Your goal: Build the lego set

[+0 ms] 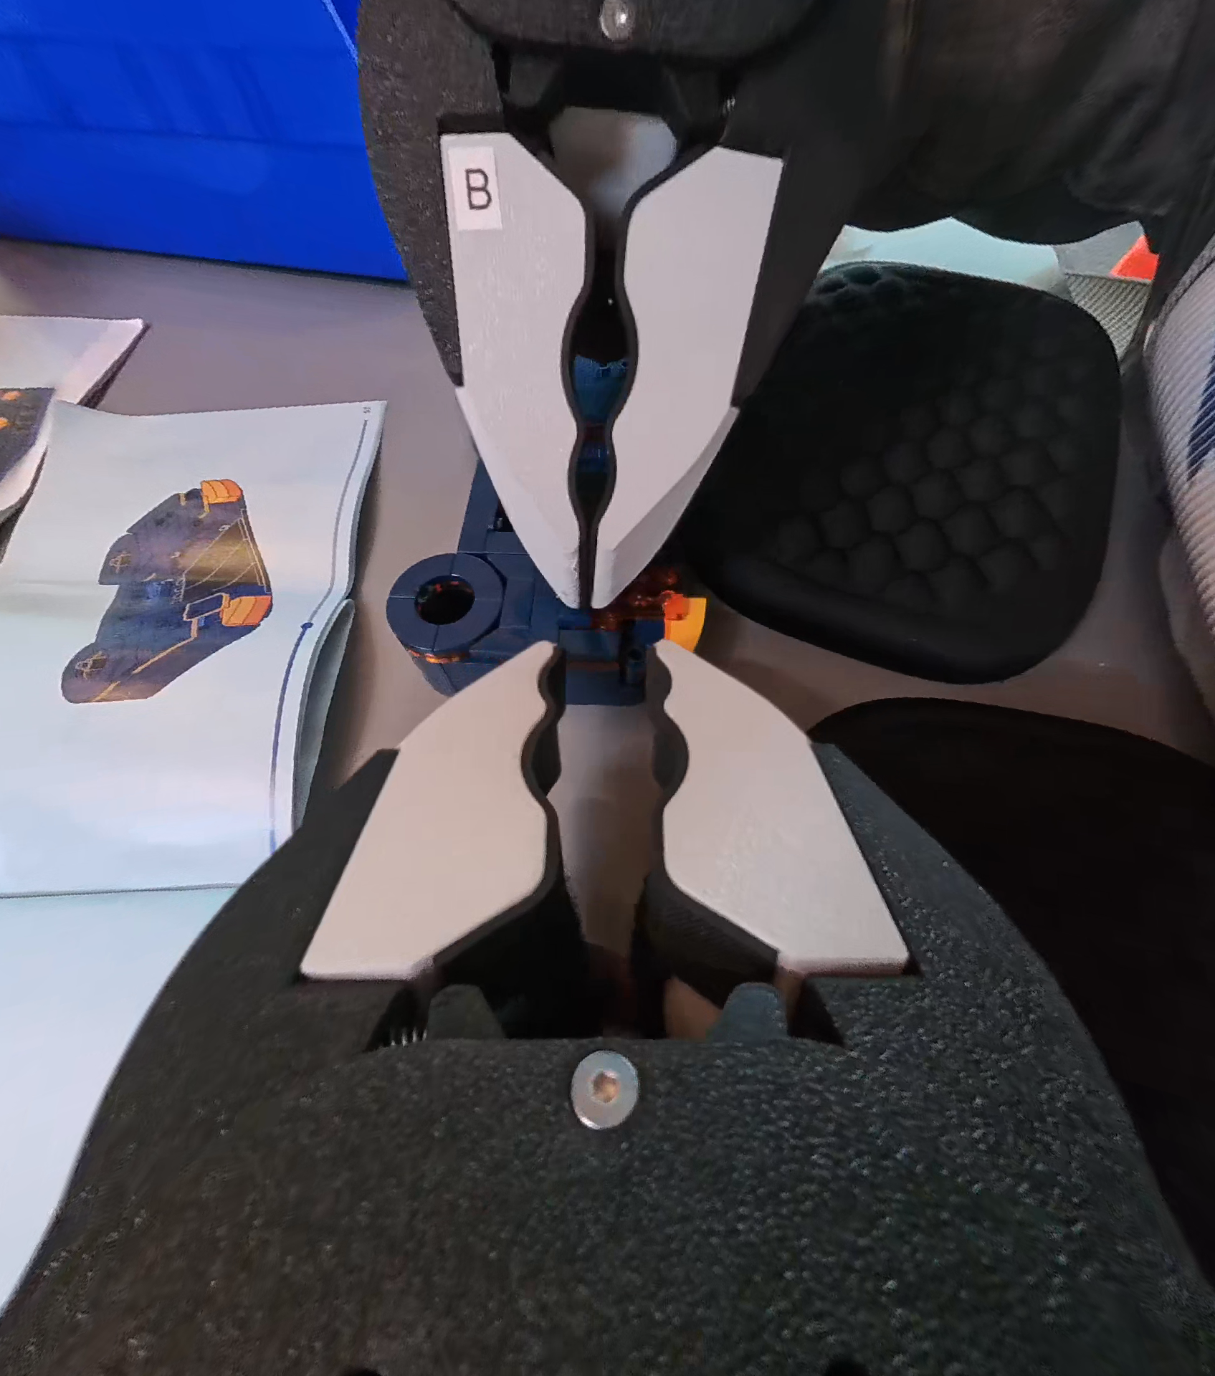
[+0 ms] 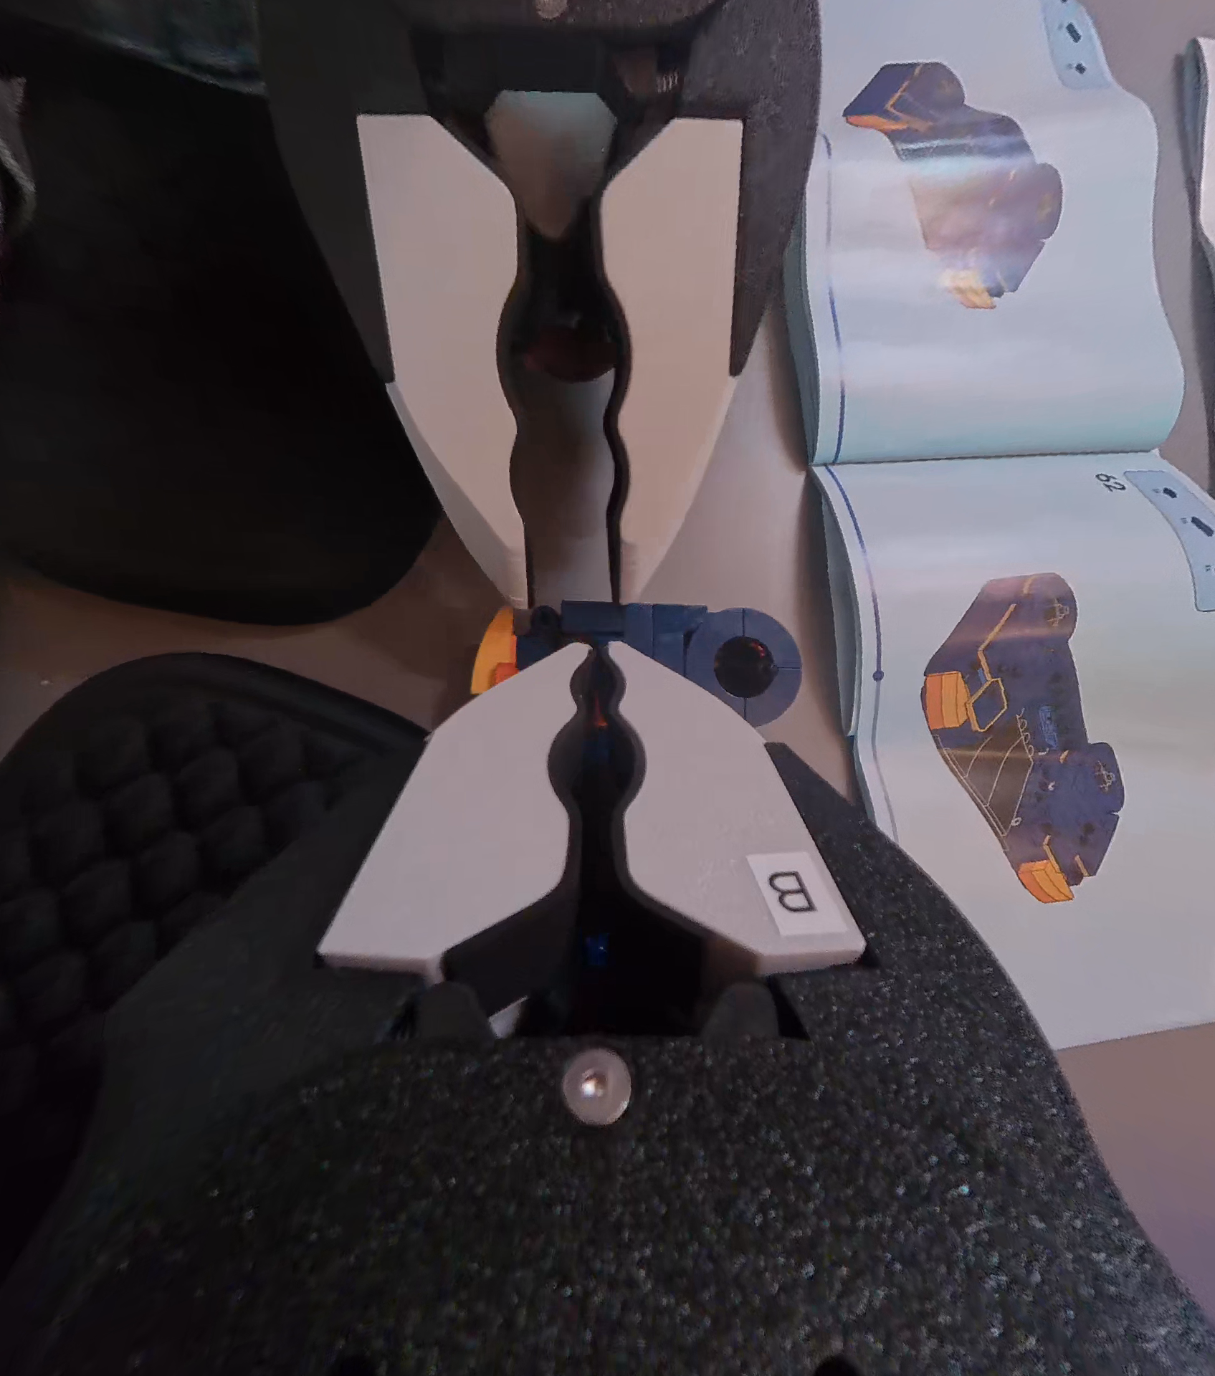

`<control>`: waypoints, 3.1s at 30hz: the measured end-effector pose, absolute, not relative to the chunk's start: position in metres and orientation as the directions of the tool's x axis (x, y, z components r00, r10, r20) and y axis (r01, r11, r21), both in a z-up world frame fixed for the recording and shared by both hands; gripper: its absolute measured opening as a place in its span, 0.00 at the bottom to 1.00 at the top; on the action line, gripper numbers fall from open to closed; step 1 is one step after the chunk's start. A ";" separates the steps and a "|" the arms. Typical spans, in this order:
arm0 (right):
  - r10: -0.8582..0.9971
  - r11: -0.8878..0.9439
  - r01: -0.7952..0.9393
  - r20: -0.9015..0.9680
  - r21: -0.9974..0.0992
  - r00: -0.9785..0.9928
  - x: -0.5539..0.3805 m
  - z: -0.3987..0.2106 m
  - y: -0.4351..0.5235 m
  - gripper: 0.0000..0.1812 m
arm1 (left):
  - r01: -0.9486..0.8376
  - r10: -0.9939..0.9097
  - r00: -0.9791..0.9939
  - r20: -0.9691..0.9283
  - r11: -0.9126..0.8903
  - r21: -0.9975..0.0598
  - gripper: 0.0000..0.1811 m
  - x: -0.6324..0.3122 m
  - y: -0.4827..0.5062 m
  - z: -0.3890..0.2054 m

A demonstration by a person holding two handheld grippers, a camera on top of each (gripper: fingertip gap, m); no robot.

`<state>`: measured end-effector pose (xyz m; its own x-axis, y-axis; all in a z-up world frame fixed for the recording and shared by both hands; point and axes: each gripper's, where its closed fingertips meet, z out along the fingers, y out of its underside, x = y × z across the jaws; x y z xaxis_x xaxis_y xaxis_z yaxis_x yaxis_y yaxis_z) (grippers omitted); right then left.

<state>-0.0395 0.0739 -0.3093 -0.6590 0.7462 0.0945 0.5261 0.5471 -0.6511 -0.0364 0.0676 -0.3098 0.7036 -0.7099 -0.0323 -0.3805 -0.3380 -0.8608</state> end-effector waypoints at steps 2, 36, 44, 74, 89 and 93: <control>0.744 0.552 0.524 0.099 -0.648 -0.661 -0.039 -0.309 0.074 0.00 | -0.381 -0.708 0.706 -0.029 -0.344 -0.858 0.10 -0.037 0.068 -0.310; 0.772 0.436 0.465 0.054 -0.770 -0.634 -0.037 -0.302 0.074 0.00 | -0.400 -0.728 0.685 -0.020 -0.354 -0.845 0.06 -0.032 0.062 -0.312; 0.770 0.438 0.475 0.046 -0.763 -0.636 -0.037 -0.306 0.073 0.00 | -0.405 -0.730 0.683 -0.016 -0.360 -0.841 0.06 -0.031 0.062 -0.313; 0.817 0.364 0.676 -0.130 -0.640 -0.562 -0.029 -0.305 0.070 0.00 | -0.431 -0.750 0.660 -0.033 -0.342 -0.835 0.05 -0.028 0.058 -0.314; 0.864 0.275 0.557 -0.053 -0.784 -0.501 -0.027 -0.277 0.064 0.07 | -0.433 -0.759 0.650 -0.038 -0.330 -0.839 0.08 -0.028 0.057 -0.314; 0.937 0.071 0.427 -0.087 -0.901 -0.339 -0.003 -0.225 0.110 0.16 | -0.414 -0.768 0.640 -0.019 -0.325 -0.850 0.09 -0.028 0.056 -0.311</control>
